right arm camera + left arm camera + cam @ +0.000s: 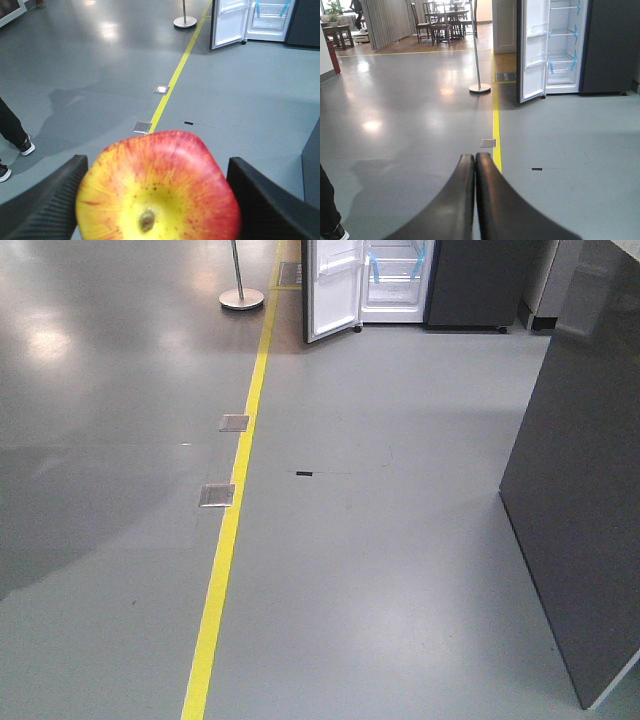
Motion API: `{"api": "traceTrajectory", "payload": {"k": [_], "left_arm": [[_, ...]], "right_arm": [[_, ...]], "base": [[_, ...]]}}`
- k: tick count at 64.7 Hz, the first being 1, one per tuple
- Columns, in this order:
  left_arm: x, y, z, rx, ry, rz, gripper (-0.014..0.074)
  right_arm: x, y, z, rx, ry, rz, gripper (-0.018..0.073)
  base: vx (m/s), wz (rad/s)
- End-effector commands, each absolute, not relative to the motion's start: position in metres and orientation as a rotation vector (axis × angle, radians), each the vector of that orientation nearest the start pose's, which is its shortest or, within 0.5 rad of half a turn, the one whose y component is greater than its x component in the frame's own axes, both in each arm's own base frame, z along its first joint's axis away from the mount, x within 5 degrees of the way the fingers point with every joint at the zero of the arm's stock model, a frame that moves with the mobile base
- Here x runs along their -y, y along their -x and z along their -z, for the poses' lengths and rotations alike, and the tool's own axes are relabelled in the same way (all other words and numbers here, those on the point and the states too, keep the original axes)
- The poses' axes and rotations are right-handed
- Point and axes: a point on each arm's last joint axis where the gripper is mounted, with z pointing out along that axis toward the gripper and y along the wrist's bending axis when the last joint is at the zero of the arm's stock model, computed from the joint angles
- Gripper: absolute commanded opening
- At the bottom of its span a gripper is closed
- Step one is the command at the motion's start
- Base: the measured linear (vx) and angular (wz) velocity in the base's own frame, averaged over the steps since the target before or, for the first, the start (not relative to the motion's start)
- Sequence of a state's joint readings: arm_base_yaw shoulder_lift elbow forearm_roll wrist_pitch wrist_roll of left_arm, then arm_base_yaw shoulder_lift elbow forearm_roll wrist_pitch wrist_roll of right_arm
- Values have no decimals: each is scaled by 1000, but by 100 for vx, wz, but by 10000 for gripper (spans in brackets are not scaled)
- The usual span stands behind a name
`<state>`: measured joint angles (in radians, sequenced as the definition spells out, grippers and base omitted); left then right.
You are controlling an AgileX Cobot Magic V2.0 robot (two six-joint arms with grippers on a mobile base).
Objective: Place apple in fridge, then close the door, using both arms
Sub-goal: 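Drive the base toward the open refrigerator, apple held in right gripper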
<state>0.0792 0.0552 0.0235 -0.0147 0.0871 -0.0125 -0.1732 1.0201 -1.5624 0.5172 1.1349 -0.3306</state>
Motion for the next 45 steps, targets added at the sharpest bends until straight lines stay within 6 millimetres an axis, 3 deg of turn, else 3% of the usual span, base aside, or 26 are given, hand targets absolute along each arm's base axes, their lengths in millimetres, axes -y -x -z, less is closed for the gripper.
{"api": "traceTrajectory", "payload": {"k": [1,45], "left_arm": [[-4,-62,-207,-1565,83,-27,-6],[-4,-62,-207,-1565,83,-27,-6]], "right_arm": [[-15,-148,-529,-1860,196,-291,185],[-15,-148,-529,-1863,197,-292,185]], "base": [[13,-2],[14,-4]]}}
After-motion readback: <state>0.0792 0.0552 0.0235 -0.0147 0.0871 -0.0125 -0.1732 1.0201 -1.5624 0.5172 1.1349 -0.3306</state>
